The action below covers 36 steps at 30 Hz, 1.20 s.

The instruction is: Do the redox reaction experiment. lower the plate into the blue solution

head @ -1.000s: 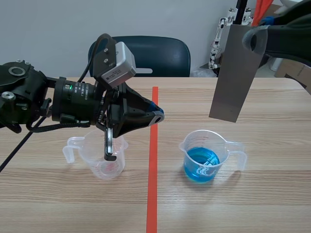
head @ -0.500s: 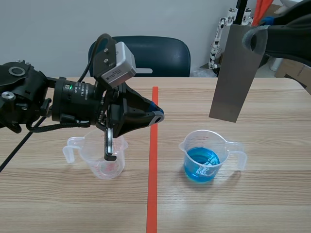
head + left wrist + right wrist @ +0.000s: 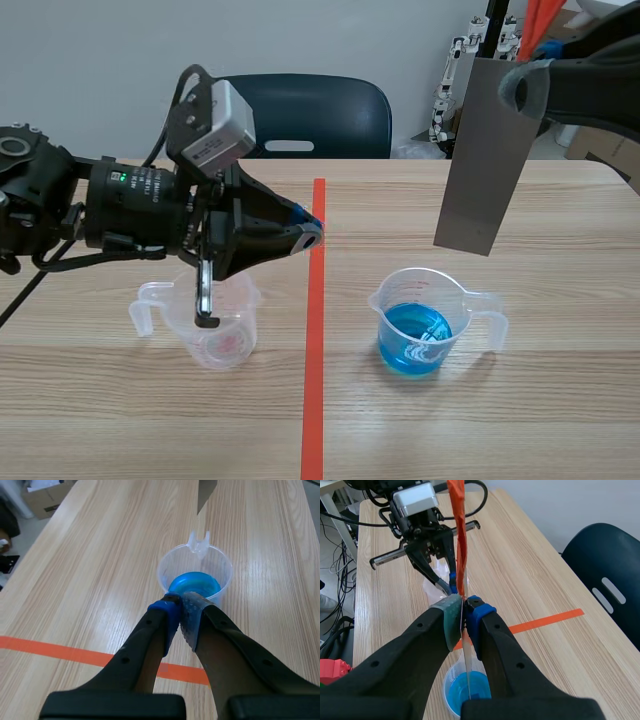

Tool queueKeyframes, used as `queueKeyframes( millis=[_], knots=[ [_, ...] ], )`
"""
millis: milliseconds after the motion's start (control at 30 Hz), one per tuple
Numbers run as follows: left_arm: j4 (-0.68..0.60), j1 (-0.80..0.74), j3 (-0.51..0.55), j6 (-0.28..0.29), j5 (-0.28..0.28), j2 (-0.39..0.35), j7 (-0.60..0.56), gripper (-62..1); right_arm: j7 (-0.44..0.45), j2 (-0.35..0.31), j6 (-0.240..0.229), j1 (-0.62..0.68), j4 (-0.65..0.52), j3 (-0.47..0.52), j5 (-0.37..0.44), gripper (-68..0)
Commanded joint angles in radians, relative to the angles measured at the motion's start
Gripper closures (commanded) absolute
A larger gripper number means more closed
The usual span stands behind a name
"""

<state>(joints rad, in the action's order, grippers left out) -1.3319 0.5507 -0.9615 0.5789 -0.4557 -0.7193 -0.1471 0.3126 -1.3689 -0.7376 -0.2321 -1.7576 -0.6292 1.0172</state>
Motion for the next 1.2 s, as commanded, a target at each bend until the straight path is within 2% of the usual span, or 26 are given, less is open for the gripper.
queueKeyframes(
  millis=[0, 167, 333, 533, 633, 800, 1067, 1167],
  knots=[
    [-0.025, -0.022, 0.048, 0.0, -0.028, -0.058, -0.034, -2.7, 0.015, -0.001, -0.008, -0.014, -0.002, 0.014, 0.014, -0.6],
    [-0.04, -0.134, 0.153, 0.001, -0.032, -0.186, -0.13, -2.7, 0.015, 0.0, -0.008, -0.014, -0.002, 0.014, 0.014, -0.6],
    [-0.04, -0.313, 0.277, 0.001, -0.032, -0.295, -0.28, -2.7, 0.015, 0.0, -0.008, -0.014, -0.002, 0.014, 0.014, -0.6],
    [-0.04, -0.576, 0.468, 0.0, -0.019, -0.327, -0.372, -2.7, 0.015, 0.001, -0.008, -0.011, -0.002, 0.014, 0.013, -0.6],
    [-0.037, -0.708, 0.555, -0.011, 0.013, -0.314, -0.447, -2.7, 0.015, 0.001, -0.008, -0.011, -0.001, 0.014, 0.014, -0.6],
    [0.0, -0.887, 0.693, -0.019, 0.143, -0.235, -0.576, -2.7, 0.01, 0.013, -0.008, -0.011, 0.005, 0.013, -0.013, -0.6],
    [0.118, -1.067, 0.855, -0.047, 0.394, -0.047, -0.831, -2.7, -0.019, 0.131, -0.008, -0.008, 0.091, 0.013, -0.078, -0.6],
    [0.174, -1.096, 0.876, -0.084, 0.457, 0.013, -0.93, -2.7, -0.023, 0.172, -0.008, -0.008, 0.115, 0.013, -0.111, -0.6]
  ],
)
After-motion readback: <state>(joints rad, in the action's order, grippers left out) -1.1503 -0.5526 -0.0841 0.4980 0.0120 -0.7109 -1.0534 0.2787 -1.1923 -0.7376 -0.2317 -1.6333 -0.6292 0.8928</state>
